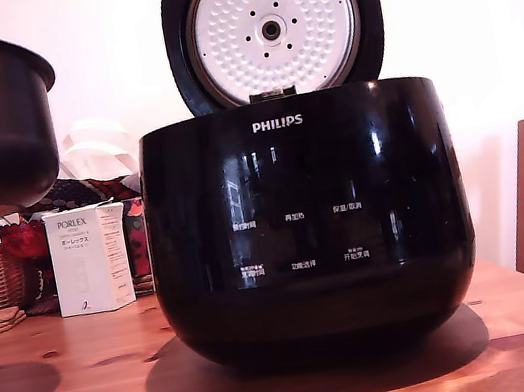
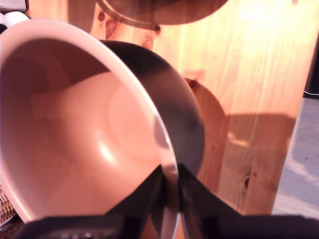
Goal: Place the pot you are holding inside the rice cooker
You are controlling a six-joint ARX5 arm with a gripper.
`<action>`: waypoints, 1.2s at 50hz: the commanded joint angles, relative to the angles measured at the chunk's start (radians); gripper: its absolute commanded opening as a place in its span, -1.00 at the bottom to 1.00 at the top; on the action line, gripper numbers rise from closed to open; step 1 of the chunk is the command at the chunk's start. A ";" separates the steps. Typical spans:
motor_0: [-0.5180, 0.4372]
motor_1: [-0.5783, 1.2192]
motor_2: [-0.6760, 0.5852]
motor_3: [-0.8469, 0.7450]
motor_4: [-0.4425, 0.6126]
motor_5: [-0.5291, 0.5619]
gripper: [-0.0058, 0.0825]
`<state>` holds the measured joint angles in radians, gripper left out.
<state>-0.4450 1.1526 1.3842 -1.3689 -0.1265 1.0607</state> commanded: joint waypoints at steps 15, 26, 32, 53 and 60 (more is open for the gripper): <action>-0.012 -0.021 0.050 0.027 -0.014 -0.010 -0.92; -0.021 -0.021 0.059 0.045 -0.013 -0.010 -0.92; -0.031 -0.021 0.062 0.067 -0.012 -0.011 -0.92; -0.094 -0.021 0.062 0.156 0.048 -0.025 -0.92; -0.126 -0.021 0.063 0.204 0.071 -0.041 -0.92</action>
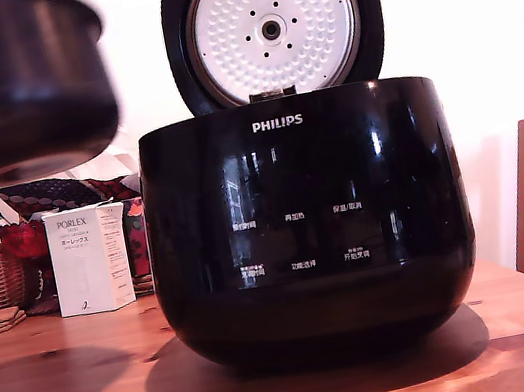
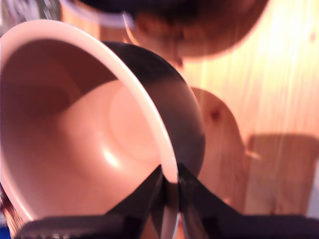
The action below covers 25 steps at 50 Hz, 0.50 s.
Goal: Place the pot you are holding inside the rice cooker
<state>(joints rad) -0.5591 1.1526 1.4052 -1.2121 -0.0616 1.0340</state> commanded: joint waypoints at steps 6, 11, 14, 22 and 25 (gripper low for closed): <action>-0.032 -0.021 0.042 0.091 0.049 -0.018 -0.92; -0.051 -0.019 0.042 0.127 0.085 -0.024 -0.92; -0.065 -0.016 0.042 0.150 0.105 -0.035 -0.92; -0.101 0.003 0.042 0.197 0.128 -0.044 -0.92; -0.115 0.020 0.042 0.212 0.137 -0.048 -0.92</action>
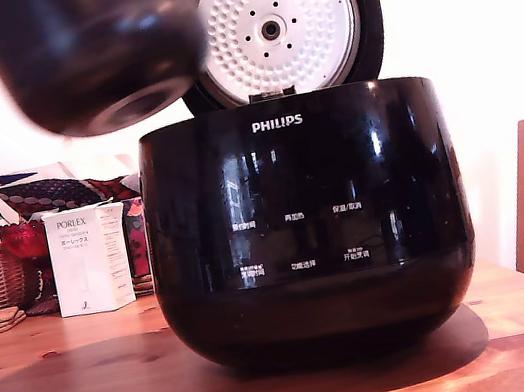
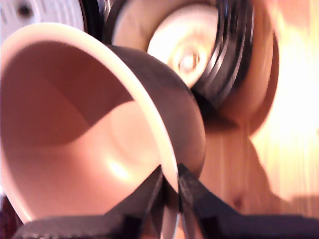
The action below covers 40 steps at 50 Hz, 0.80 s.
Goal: Place the pot you are holding inside the rice cooker
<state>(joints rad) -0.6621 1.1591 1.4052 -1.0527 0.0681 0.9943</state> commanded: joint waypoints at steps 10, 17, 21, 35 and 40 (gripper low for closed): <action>-0.060 0.076 0.042 0.098 0.006 -0.008 -0.92; -0.095 0.115 0.058 0.122 0.007 -0.006 -0.92; -0.111 0.137 0.072 0.145 0.008 0.001 -0.92; -0.148 0.240 0.152 0.151 0.037 0.027 -0.92; -0.157 0.280 0.182 0.126 0.036 0.050 -0.92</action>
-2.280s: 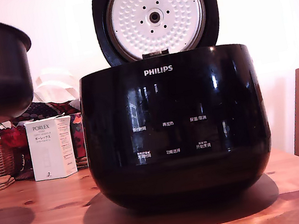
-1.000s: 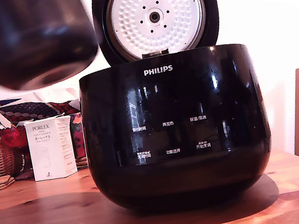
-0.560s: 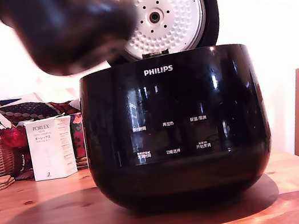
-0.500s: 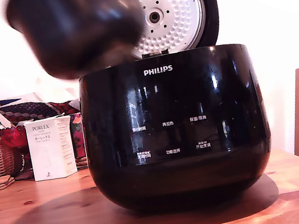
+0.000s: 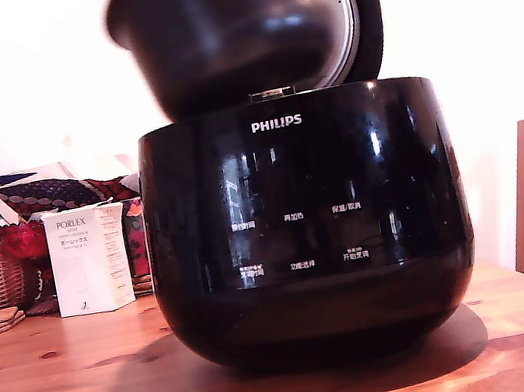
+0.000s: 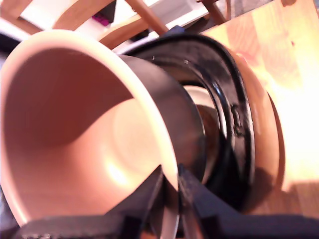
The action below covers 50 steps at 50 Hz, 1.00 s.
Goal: Place the pot you are holding inside the rice cooker
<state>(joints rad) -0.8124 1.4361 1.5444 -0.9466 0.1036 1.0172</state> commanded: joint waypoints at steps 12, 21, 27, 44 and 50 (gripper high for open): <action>-0.008 0.072 0.058 -0.027 -0.024 0.096 -0.92; -0.016 0.104 0.058 -0.037 -0.052 0.156 -0.92; -0.028 0.121 0.058 -0.050 -0.087 0.206 -0.92; -0.048 0.147 0.058 -0.049 -0.093 0.248 -0.92; -0.048 0.156 0.058 -0.049 -0.093 0.248 -0.92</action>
<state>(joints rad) -0.8532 1.5829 1.5707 -1.0126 0.0078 1.2598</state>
